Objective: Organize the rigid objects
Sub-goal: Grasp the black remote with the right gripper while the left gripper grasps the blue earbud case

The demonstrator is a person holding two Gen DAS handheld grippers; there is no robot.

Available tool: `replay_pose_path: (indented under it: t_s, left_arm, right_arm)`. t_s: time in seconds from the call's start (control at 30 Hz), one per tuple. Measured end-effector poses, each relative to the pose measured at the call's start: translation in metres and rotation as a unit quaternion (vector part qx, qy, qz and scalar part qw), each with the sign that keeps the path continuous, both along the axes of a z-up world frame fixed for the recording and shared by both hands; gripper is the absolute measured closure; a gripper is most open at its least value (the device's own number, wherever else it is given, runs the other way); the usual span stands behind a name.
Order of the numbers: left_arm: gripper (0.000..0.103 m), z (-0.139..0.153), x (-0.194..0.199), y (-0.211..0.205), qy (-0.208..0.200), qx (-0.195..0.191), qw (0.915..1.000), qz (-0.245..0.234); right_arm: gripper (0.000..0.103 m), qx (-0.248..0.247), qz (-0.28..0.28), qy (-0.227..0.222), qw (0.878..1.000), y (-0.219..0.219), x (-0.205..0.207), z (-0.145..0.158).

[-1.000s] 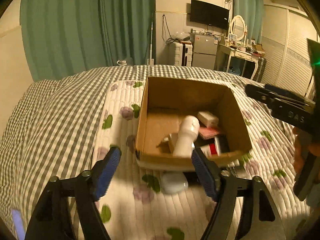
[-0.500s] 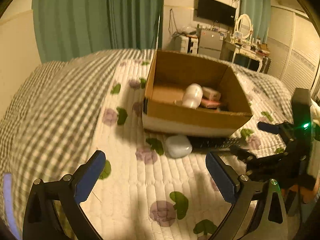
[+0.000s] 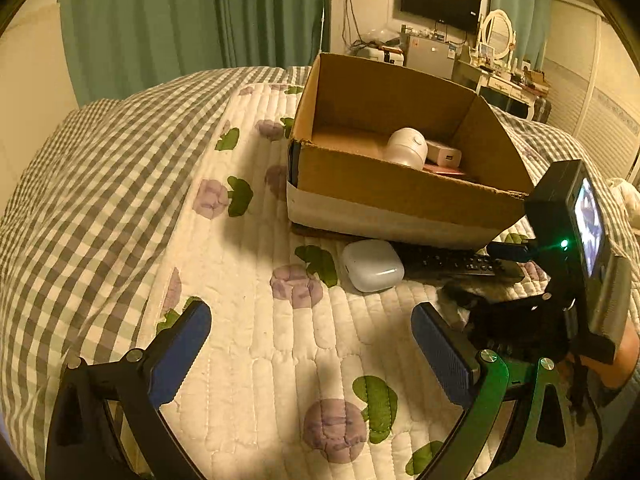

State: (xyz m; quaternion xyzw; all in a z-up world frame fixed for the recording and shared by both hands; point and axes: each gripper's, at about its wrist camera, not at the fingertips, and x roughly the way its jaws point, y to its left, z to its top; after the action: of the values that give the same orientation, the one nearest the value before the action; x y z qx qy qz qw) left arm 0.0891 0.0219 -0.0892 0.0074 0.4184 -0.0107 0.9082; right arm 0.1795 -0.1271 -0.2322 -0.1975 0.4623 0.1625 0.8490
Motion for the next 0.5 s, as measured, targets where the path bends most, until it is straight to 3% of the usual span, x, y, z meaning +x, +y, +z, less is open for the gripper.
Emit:
replay_pose_path:
  t_s: [0.13, 0.3, 0.5]
  left_arm:
    - [0.001, 0.003, -0.006, -0.004, -0.002, 0.008, 0.9999, -0.007]
    - [0.001, 0.004, -0.010, -0.008, 0.000, 0.015, 0.9998, -0.011]
    - [0.001, 0.002, -0.008, -0.011, 0.005, 0.018, 0.9997, -0.013]
  right_arm:
    - [0.057, 0.014, 0.000, 0.011, 1.000, -0.008, -0.010, 0.003]
    - [0.067, 0.028, 0.008, 0.014, 0.999, -0.011, -0.026, 0.009]
    - [0.076, 0.071, -0.004, 0.061, 0.996, -0.022, -0.052, 0.021]
